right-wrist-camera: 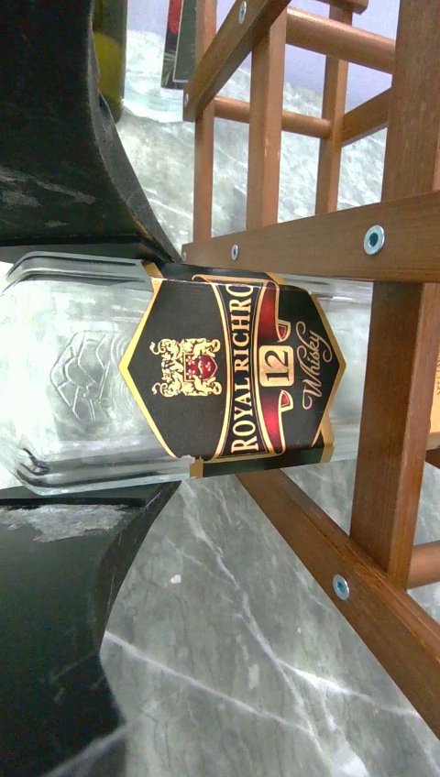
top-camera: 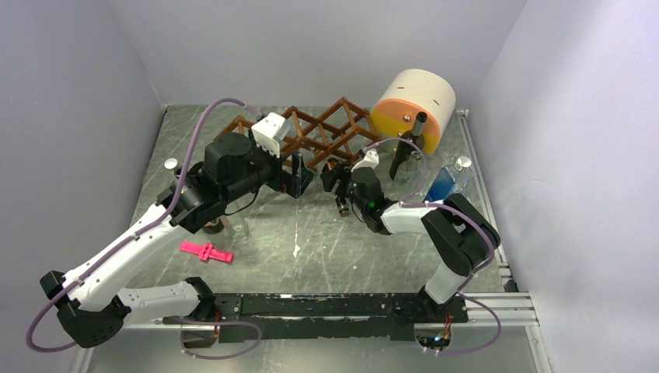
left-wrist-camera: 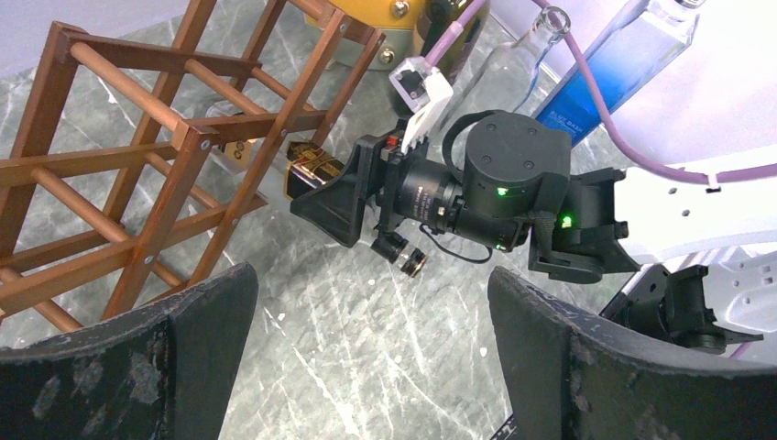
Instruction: Put the wine bottle on the wine rack
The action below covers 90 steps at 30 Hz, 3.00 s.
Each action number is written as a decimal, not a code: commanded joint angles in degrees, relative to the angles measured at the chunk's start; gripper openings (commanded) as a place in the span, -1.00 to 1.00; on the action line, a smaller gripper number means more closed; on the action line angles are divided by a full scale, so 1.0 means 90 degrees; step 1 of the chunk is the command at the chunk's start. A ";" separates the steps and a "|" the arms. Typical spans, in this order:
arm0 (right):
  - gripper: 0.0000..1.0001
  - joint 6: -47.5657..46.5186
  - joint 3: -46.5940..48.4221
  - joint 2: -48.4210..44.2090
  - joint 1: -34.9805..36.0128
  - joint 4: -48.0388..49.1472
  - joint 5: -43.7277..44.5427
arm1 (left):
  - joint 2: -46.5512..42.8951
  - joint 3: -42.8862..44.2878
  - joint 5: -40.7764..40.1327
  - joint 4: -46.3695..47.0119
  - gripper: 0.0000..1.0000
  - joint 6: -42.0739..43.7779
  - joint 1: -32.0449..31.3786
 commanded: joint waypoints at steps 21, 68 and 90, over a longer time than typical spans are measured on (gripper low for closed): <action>-1.00 -0.1581 0.1100 -0.0517 0.0033 -0.0616 0.0376 | -0.0293 0.0134 -0.0291 -0.0092 0.99 0.0075 0.0020; 0.63 -0.1244 0.1707 0.0693 -0.0031 -0.0039 0.0685 | -0.0460 0.0061 -0.0325 -0.0190 0.99 0.0044 0.0020; 0.85 -0.1315 0.2247 -0.0637 -0.0011 -0.4737 -0.0008 | -0.0607 -0.0076 -0.0522 -0.0072 0.99 0.0032 0.0019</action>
